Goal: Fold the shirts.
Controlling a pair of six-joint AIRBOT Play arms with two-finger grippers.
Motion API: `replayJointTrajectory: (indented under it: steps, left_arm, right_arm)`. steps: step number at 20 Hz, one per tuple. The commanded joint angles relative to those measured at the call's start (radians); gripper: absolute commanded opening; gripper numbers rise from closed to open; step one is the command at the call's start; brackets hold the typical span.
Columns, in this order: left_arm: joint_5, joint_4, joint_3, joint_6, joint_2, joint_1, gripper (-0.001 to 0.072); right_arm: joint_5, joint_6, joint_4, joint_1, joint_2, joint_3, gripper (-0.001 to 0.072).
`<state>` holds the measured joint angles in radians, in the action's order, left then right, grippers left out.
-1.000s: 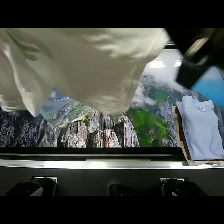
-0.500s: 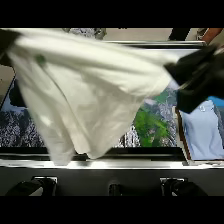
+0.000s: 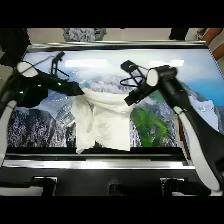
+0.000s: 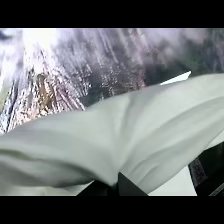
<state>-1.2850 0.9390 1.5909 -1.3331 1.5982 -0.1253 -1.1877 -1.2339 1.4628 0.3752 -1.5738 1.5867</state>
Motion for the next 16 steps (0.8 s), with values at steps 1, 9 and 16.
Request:
replayJointTrajectory:
  steps: [1,9,16]
  left_arm:
    - [-0.022,-0.049,0.013,0.017,0.175,0.012,0.0033]
    - [-0.232,0.017,0.238,-0.062,0.143,0.124,0.0601]
    - [-0.275,0.268,-0.094,-0.1,-0.175,0.21,0.0587]
  right_arm:
    - [0.159,-0.051,-0.052,0.001,-0.153,-0.009,0.0046]
    - [0.056,-0.032,-0.156,-0.059,-0.012,0.078,0.058]
    - [-0.462,0.188,-0.184,-0.435,0.129,0.039,0.0567]
